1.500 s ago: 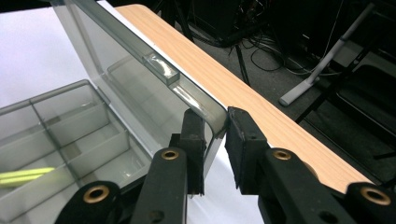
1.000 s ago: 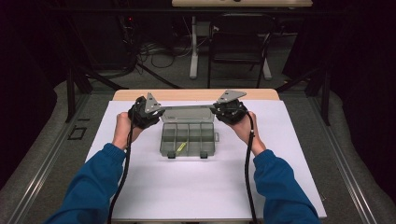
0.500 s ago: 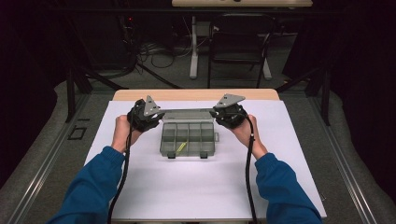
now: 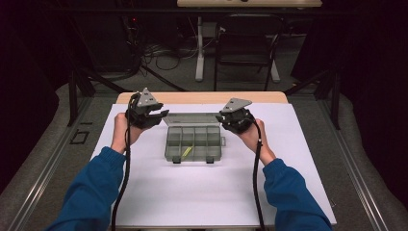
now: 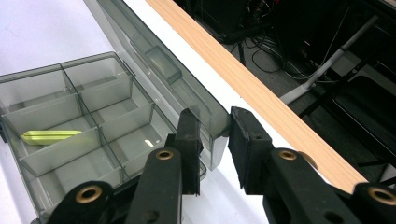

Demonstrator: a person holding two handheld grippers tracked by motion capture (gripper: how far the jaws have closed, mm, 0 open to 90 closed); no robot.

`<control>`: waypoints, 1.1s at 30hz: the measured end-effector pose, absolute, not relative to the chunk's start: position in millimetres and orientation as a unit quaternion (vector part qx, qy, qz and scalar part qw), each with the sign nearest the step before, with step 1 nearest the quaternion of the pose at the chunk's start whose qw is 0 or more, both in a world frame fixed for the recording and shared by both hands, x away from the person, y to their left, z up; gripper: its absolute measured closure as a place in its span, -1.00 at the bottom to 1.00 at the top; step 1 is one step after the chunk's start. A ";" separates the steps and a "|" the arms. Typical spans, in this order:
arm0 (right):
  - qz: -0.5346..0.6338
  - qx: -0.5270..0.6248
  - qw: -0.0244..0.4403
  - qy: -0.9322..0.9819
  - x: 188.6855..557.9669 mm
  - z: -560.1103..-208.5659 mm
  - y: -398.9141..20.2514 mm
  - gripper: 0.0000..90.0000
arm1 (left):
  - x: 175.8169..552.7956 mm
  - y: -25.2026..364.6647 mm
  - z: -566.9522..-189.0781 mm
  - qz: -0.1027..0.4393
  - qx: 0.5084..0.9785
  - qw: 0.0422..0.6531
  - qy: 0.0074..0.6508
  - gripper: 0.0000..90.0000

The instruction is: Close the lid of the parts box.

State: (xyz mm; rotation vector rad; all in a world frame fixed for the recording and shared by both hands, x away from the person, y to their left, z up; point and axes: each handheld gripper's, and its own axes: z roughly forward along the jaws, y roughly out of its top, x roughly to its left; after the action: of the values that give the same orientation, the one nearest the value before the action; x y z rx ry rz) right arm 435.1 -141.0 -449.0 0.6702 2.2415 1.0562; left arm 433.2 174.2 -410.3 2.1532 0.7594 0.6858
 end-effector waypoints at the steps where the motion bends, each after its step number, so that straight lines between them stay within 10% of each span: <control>1: 0.394 0.250 0.283 0.838 435.0 -449.0 -141.0 0.63 | 436.0 173.6 -411.3 0.261 0.842 0.365 0.301 0.62; 19: 0.429 0.263 0.218 0.836 411.3 -444.5 -147.5 -0.12 | 429.2 170.5 -433.2 0.220 0.860 0.352 0.297 0.86; 33: 0.442 0.247 0.232 0.831 395.1 -438.7 -140.8 0.53 | 416.9 171.4 -446.4 0.203 0.866 0.353 0.290 0.93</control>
State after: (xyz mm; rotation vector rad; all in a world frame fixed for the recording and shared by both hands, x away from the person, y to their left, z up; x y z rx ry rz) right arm 395.1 -140.8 -438.7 0.6779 2.2826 1.2140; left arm 416.9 171.4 -446.4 2.2393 0.7510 0.5241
